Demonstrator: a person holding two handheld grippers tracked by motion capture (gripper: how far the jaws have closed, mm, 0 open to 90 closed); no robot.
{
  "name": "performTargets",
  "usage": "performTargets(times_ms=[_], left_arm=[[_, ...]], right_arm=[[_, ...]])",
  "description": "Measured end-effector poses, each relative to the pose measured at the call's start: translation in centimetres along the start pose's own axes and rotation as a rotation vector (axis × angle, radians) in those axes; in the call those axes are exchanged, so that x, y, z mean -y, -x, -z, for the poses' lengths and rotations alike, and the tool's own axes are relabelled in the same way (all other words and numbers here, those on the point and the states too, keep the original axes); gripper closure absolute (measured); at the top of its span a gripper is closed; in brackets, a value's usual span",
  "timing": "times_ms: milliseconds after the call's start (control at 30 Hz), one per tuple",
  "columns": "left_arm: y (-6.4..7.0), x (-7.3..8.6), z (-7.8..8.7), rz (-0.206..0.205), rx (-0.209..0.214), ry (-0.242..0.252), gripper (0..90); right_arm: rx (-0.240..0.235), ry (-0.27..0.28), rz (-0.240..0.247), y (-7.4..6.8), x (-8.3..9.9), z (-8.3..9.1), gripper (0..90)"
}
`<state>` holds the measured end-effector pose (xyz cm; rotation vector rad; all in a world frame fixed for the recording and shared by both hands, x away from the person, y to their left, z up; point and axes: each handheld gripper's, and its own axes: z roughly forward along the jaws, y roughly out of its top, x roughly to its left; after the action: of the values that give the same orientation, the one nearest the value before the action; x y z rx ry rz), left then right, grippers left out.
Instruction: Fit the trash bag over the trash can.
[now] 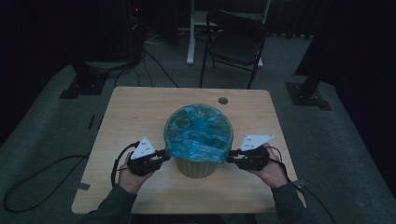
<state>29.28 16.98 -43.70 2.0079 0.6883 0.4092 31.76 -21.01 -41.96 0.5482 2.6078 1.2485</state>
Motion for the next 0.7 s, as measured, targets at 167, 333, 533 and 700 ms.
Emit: performTargets(times_ms=[167,333,533,700], left_arm=[[0.0,0.2,1.2,-0.006,-0.004,0.03,63.3],[0.1,0.0,1.7,-0.006,-0.005,0.055,59.8],[0.3,-0.7,1.6,-0.018,-0.005,0.076,61.9],[0.4,-1.4,1.3,-0.025,-0.001,0.088,71.4]], right_arm=[[0.016,0.035,-0.007,-0.2,0.0,1.4,61.9],[0.016,0.058,-0.008,-0.7,-0.1,2.0,59.1],[0.025,0.082,-0.008,-1.2,-0.6,2.3,62.2],[0.036,0.091,-0.016,-1.1,-1.2,2.1,74.1]])
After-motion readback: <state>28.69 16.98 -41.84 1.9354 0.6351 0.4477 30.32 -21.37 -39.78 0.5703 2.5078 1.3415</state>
